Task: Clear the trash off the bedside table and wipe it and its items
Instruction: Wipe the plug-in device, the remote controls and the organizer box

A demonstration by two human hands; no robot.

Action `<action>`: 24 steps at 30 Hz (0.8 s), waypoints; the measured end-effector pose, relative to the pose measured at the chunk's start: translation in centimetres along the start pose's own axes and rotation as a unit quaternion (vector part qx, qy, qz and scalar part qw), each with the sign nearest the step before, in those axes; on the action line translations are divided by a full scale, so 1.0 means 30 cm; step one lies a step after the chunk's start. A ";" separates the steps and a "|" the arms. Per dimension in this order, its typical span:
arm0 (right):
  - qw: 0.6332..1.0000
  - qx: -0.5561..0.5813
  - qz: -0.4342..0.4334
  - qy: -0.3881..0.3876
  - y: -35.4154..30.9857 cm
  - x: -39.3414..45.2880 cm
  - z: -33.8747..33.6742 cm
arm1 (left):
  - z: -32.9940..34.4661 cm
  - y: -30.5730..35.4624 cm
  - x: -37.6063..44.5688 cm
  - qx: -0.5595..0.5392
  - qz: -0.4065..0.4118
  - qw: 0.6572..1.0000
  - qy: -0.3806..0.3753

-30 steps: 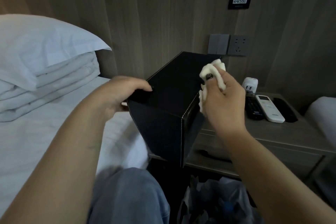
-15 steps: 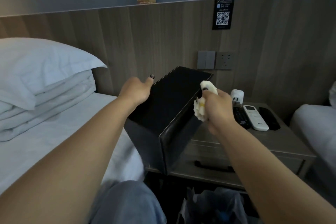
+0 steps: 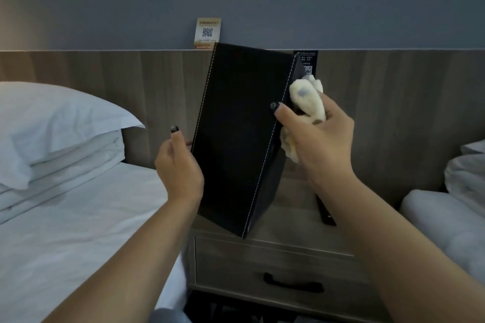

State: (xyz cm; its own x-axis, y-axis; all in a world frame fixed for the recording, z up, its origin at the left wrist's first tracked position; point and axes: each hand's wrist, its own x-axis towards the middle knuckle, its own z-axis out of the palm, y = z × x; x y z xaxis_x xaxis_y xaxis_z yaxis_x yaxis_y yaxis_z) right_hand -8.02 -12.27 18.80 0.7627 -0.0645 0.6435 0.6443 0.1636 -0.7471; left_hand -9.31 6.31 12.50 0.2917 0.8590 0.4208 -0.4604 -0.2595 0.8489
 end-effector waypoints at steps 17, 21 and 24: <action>0.996 -0.063 -0.046 -0.052 0.210 -0.193 -0.070 | -0.008 -0.269 -0.239 0.042 -0.117 0.992 0.004; 0.996 -0.025 -0.056 -0.061 0.211 -0.199 -0.094 | 0.017 -0.114 -0.221 -0.001 -0.066 0.998 -0.008; 0.995 -0.006 -0.060 -0.082 0.184 -0.169 -0.130 | 0.024 0.018 -0.172 -0.020 0.002 1.000 -0.012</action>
State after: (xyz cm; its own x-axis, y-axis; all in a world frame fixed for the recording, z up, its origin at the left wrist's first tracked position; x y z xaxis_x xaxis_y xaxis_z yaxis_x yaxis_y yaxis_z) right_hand -8.11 -14.87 10.76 0.6609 0.0783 0.7464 0.7318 0.1531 -0.6641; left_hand -10.46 1.42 11.04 0.3107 0.8468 0.4316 -0.4947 -0.2437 0.8342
